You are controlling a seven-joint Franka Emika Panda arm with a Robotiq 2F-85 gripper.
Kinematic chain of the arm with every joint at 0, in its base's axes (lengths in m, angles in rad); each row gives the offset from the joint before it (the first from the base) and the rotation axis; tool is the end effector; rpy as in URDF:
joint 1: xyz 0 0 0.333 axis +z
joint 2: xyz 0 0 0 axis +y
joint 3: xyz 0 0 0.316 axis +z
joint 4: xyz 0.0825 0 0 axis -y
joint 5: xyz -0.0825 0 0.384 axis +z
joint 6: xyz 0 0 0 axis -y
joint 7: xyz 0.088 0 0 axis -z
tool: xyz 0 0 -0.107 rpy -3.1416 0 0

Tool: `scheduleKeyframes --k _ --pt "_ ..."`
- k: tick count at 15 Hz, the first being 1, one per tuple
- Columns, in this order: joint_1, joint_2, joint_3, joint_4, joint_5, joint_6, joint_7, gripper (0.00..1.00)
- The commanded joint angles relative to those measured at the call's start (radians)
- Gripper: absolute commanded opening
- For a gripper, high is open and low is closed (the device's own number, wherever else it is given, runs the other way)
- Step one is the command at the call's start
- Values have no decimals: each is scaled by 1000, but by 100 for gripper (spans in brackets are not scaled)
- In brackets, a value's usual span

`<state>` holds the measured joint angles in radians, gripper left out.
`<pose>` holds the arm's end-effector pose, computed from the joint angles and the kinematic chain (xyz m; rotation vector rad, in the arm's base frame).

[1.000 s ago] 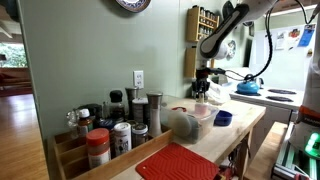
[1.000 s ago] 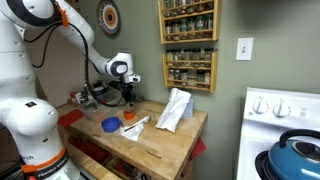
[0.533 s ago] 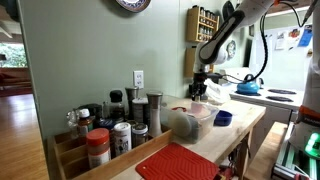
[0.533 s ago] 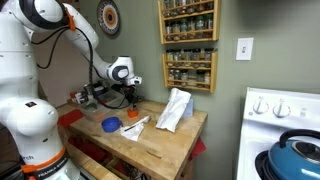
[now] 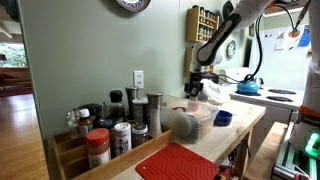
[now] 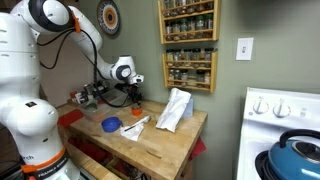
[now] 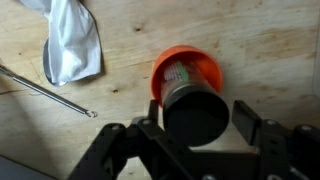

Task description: Remove the orange cup from the blue cup and put it on the counter top, pick up the spice bottle and put it in the orange cup, pick up the orange cup with spice bottle inside and put it in the crisper drawer

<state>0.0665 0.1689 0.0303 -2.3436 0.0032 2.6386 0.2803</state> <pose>0.5254 0.0510 0.2736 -3.0919 0.2899 -0.1907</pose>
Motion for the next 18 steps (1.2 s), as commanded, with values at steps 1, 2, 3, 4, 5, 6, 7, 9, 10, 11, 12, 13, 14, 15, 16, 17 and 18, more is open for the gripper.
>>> scheduleKeyframes --k 1,2,3,4,5,6,7,9,10,11,12,13,14,15,16,17,18 --pt "1 -49 -8 25 19 -64 29 100" --pt "-6 -79 -9 25 38 -85 31 100" --pt "-11 -100 -12 33 51 -116 37 100" --pt "-4 -41 -8 39 27 -53 20 100" --pt "-8 -61 -9 45 34 -77 22 100" --pt "-11 -78 -9 46 38 -92 22 100" --pt "-12 -89 -9 46 41 -98 23 100" --pt "-34 -65 -27 68 110 -113 80 100" --pt "-50 -51 -36 81 152 -131 69 100" --pt "-62 -37 -47 90 176 -140 76 100" --pt "-78 -21 -58 100 214 -146 66 100" --pt "-90 -2 -69 111 234 -155 79 100" --pt "-105 20 -80 128 256 -181 80 100" --pt "-116 39 -90 141 273 -200 94 100" --pt "-128 67 -97 162 294 -231 96 100" --pt "-138 86 -102 176 316 -259 102 100" --pt "-145 113 -106 196 335 -287 114 100"
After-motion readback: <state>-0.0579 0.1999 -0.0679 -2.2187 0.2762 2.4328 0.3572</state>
